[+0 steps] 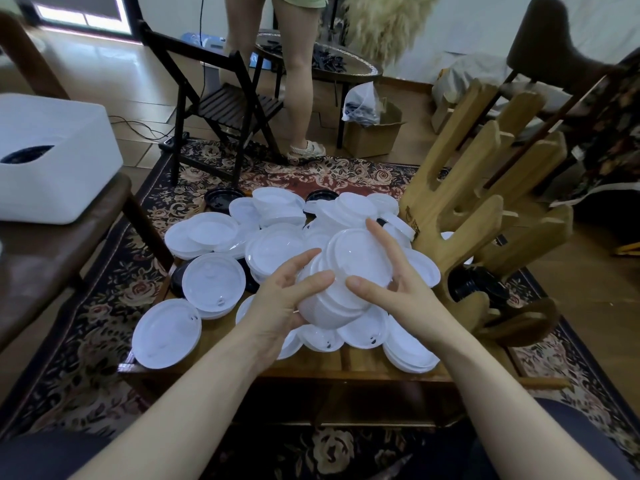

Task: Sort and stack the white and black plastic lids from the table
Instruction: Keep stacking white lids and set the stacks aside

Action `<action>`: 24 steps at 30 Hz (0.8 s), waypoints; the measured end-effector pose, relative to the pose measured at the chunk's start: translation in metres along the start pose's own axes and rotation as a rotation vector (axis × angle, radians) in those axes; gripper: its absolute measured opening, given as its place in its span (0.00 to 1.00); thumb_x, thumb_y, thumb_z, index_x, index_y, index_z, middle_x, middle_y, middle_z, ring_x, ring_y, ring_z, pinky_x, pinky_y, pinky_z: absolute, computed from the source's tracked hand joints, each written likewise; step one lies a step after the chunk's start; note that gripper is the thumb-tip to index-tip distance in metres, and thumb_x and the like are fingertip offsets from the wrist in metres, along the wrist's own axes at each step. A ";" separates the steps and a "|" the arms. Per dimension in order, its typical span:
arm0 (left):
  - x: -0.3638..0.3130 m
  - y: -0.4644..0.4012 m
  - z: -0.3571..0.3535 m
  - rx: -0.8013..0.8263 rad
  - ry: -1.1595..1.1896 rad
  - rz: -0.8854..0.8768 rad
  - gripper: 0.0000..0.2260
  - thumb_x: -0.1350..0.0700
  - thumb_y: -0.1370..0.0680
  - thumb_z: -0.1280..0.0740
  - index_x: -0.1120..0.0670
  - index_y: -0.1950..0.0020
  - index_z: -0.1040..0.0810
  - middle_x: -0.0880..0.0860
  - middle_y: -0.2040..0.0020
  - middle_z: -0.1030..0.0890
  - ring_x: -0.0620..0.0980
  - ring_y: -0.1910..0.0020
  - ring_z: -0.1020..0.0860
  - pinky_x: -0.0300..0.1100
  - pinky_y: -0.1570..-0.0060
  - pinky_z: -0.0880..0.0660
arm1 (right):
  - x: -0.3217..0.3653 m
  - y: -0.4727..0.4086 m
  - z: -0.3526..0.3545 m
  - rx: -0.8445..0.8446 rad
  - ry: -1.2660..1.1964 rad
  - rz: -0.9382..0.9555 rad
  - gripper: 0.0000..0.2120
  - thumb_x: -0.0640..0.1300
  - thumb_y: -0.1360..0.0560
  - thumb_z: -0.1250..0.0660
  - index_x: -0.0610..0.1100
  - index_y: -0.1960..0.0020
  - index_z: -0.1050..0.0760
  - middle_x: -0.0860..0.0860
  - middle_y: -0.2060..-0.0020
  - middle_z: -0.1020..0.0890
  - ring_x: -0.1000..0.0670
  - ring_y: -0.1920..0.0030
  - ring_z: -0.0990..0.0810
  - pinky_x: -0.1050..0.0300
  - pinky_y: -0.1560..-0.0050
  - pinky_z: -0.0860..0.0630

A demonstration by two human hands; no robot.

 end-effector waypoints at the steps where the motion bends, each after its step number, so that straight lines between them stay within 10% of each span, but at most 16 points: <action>1: 0.000 0.000 0.000 0.003 0.005 0.000 0.29 0.51 0.31 0.22 0.46 0.31 0.24 0.50 0.36 0.18 0.50 0.41 0.17 0.46 0.48 0.19 | -0.001 -0.001 0.001 -0.008 0.012 0.011 0.39 0.63 0.33 0.25 0.68 0.27 0.40 0.68 0.26 0.41 0.61 0.25 0.41 0.47 0.26 0.35; 24: 0.000 0.002 -0.002 -0.011 0.093 0.000 0.28 0.49 0.32 0.29 0.50 0.31 0.24 0.52 0.37 0.18 0.52 0.40 0.18 0.49 0.45 0.19 | -0.001 0.001 -0.012 -0.127 0.242 0.107 0.40 0.64 0.41 0.26 0.54 0.33 0.33 0.59 0.37 0.32 0.66 0.37 0.34 0.78 0.44 0.35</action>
Point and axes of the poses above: each hand's wrist, its own y-axis away from the middle knuckle, its own z-axis out of the back of the hand, x = y × z, the point moved 3 cm from there along -y, towards the middle knuckle
